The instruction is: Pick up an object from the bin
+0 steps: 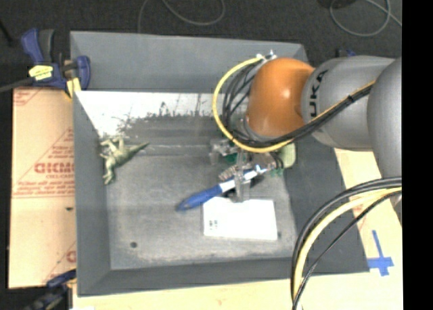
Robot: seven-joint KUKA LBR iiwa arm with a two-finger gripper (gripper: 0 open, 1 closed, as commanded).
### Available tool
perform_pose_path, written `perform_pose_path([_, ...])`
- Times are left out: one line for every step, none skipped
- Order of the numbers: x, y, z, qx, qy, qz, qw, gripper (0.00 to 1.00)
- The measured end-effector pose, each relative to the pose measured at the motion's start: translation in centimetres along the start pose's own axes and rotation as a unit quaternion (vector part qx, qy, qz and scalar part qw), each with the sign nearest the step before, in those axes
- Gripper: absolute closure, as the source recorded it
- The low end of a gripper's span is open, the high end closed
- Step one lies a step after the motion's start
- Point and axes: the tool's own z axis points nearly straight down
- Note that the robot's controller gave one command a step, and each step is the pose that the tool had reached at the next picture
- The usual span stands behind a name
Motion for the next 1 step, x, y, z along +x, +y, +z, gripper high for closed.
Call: perform_pose_path([-0.87, -0.43, 2.29, -0.001, 0.0020, -0.002, 1.0000, 1.00])
